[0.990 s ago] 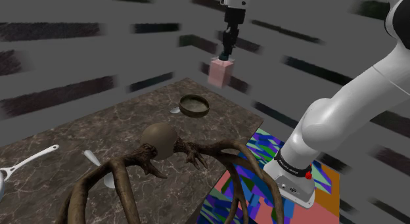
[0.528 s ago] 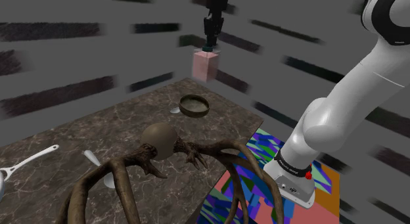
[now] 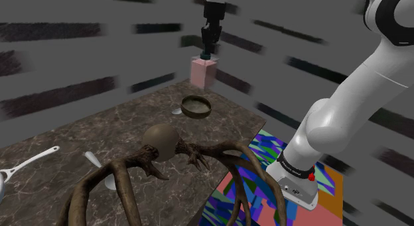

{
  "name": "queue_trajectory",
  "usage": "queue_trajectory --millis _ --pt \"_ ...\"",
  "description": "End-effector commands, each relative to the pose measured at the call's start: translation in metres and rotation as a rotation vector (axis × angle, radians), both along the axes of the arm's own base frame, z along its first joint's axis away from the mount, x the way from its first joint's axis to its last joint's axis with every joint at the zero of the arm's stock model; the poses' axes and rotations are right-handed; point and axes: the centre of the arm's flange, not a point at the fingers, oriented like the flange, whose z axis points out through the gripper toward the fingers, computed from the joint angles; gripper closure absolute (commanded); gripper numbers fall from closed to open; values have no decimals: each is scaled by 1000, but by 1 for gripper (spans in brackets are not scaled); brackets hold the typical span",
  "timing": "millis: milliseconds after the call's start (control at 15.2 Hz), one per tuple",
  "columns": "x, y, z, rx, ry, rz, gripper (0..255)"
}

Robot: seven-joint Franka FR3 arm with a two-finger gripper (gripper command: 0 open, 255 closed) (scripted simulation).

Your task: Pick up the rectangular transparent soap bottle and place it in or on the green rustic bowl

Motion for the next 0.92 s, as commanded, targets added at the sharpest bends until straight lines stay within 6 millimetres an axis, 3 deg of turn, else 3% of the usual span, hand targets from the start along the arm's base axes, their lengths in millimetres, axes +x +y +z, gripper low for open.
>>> queue_trajectory --millis 0,858 --pt "0 0 -12 0 -1 0 255" --pt "0 0 -80 0 -1 0 255"
